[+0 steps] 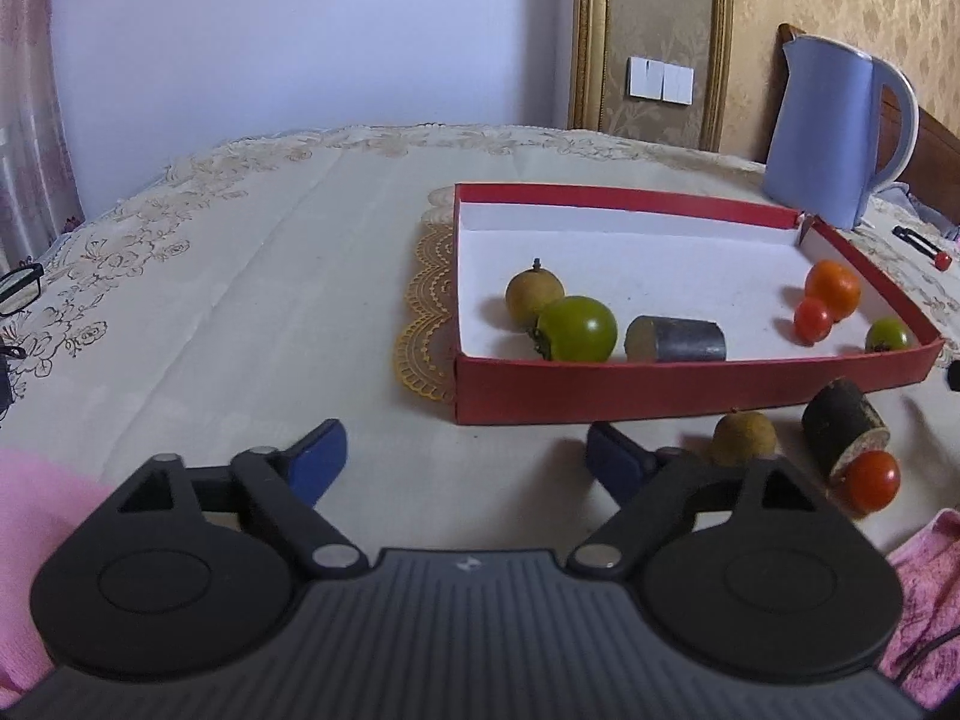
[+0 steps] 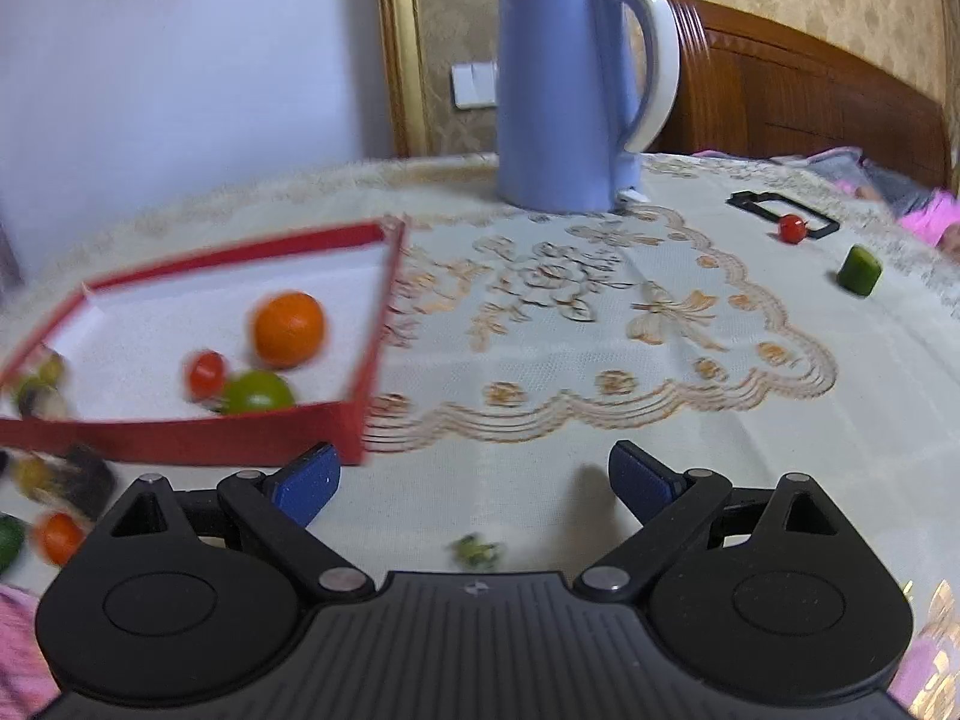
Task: Organize fruits
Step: 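Withdraw the left gripper away from the tray, then grasp the red cherry tomato on the table with the right gripper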
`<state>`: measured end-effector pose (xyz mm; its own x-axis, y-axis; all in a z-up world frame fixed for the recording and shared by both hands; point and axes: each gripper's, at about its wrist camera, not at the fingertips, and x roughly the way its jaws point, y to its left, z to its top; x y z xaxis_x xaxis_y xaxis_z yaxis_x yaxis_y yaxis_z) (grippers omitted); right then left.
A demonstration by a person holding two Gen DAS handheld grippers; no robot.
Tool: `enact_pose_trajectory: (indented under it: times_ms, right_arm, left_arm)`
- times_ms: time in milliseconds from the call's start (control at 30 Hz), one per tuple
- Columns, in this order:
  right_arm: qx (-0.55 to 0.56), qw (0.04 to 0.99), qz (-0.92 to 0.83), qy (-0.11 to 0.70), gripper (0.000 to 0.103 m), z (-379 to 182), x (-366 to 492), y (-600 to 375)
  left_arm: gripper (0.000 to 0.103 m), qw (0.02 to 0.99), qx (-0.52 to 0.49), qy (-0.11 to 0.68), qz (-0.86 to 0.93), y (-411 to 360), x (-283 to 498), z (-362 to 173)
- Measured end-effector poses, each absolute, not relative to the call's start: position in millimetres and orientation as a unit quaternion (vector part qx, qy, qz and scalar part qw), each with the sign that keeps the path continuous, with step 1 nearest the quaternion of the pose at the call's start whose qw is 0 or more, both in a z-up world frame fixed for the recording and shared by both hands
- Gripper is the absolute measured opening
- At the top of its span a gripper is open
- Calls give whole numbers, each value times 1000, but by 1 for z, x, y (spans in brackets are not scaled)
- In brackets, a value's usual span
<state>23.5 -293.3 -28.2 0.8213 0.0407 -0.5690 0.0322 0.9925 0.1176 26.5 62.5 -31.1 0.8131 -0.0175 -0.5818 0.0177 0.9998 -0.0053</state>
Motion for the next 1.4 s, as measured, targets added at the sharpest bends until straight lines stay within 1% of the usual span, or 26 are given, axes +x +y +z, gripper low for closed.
enact_pose_trajectory:
  times_ms: [33,100,167,267,300,367,400,467,533,800,833,867,933,1033,1133,1267,1400]
  right_arm:
    - [73,952,15,296,97,-25,18,-291]
    - [81,954,43,286,97,-18,6,-281]
    - [64,956,66,280,97,-13,-5,-264]
    - [34,956,94,274,94,-11,-15,-234]
    - [21,955,97,278,90,-11,-16,-223]
    - [4,951,111,287,62,-14,-16,-206]
    - [0,948,119,295,59,-16,-15,-199]
    - [4,943,127,308,58,-21,-11,-189]
    - [-3,946,127,297,58,-19,-12,-184]
    - [0,941,154,300,58,-20,-17,-173]
    - [0,940,157,303,55,-21,-16,-171]
    - [2,939,165,303,47,-22,-16,-169]
    - [2,937,175,303,41,-22,-17,-164]
    - [-14,937,174,301,40,-24,-18,-154]
    - [-12,936,170,307,33,-31,-15,-151]
    - [-13,941,170,291,27,-32,-18,-152]
    - [-31,944,170,282,27,-30,-25,-152]
  left_arm:
    - [92,951,0,308,-12,63,28,-32]
    - [94,951,0,310,-12,62,28,-32]
    - [103,949,0,314,-1,62,29,-33]
    - [103,947,-5,320,0,63,31,-33]
    - [103,947,-4,320,1,62,31,-33]
    - [103,947,-2,321,2,62,31,-33]
    - [103,947,-3,321,1,63,31,-33]
    - [103,947,-4,320,0,62,31,-33]
    - [103,948,-4,320,0,62,31,-33]
    - [103,948,-4,320,0,62,31,-33]
    - [103,948,-4,320,0,62,31,-33]
    - [103,948,-4,320,0,62,31,-33]
    - [103,948,-4,320,-1,62,31,-33]
    - [103,948,-4,320,-1,62,31,-33]
    - [103,948,-4,320,-1,62,31,-34]
    - [103,948,-4,319,-1,63,30,-34]
    - [103,948,-4,319,-1,62,31,-34]
